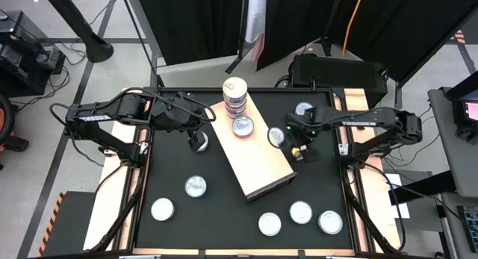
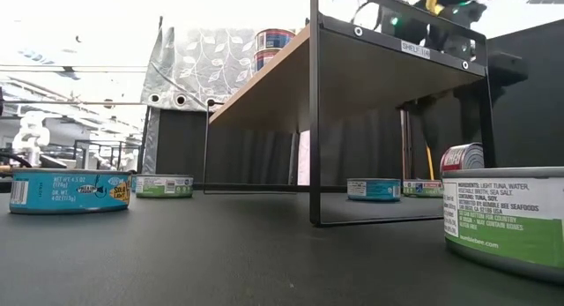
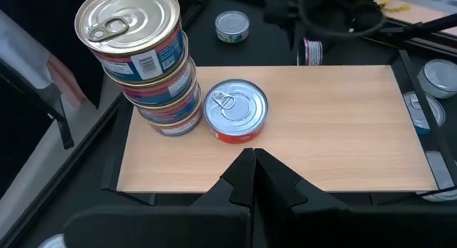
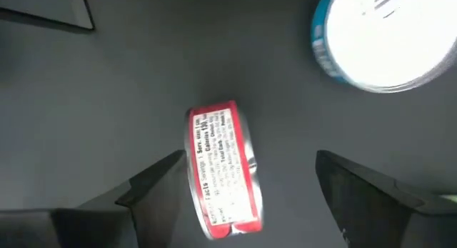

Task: Stack canned seafood by type on shelf
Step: Stack the red tuna can on top of the stacked red tuna can on the shelf

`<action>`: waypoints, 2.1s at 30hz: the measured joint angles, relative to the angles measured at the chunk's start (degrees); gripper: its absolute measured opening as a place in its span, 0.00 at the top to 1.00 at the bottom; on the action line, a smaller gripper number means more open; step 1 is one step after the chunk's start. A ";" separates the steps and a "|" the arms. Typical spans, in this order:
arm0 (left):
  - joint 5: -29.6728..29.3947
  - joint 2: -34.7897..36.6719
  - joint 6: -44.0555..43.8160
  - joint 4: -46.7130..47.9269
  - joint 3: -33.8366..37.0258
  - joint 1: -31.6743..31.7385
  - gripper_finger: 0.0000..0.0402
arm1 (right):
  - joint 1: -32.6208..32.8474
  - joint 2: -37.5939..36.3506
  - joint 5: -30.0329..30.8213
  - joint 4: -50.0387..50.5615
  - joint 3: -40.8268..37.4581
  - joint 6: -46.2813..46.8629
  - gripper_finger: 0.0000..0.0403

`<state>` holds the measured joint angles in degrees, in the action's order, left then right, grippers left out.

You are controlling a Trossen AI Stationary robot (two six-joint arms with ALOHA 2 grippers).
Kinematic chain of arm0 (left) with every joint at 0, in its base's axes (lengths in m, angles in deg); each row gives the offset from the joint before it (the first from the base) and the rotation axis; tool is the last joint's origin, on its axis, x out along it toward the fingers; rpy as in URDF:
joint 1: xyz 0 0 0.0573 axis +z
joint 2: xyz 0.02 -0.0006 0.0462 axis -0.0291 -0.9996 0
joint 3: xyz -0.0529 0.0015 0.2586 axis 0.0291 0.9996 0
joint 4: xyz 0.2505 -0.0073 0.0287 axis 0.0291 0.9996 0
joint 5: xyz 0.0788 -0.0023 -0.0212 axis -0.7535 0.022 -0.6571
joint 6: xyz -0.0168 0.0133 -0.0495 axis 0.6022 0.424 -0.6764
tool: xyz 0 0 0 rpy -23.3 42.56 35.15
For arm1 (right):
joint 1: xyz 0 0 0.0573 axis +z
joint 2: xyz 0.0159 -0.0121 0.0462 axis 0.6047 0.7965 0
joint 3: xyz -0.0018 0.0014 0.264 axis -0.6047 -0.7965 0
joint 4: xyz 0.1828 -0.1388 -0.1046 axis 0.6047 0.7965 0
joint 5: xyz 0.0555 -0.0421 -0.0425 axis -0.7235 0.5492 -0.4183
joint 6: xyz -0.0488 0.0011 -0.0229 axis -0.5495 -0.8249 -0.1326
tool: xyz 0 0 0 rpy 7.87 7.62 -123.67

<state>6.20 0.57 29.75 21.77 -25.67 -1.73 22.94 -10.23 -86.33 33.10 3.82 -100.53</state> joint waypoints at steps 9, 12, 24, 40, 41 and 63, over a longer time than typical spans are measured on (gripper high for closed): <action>0.90 0.00 0.27 0.07 0.00 0.00 0.97 | -1.94 4.05 -4.15 1.34 -0.02 -0.94 0.25; 0.90 0.00 1.58 0.07 0.00 0.00 0.97 | -1.94 5.31 -4.37 1.30 -0.02 -0.96 0.27; 0.48 0.00 5.31 0.09 0.00 0.00 0.97 | -1.94 7.38 -4.72 2.12 -0.02 4.04 0.70; 1.03 0.00 -11.18 1.77 0.00 1.14 0.96 | -1.56 -14.88 -17.84 10.03 9.55 45.49 0.69; 4.49 0.00 -13.69 0.97 0.00 1.66 0.95 | -1.43 -16.65 -17.74 6.34 10.33 49.80 0.69; 15.44 -0.02 -36.22 -45.74 0.00 5.36 0.32 | 0.38 -9.62 -6.18 -86.75 11.06 90.50 0.69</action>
<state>21.64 0.55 -6.47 -23.97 -25.67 3.64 23.32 -19.85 -92.51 -53.64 14.89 -10.03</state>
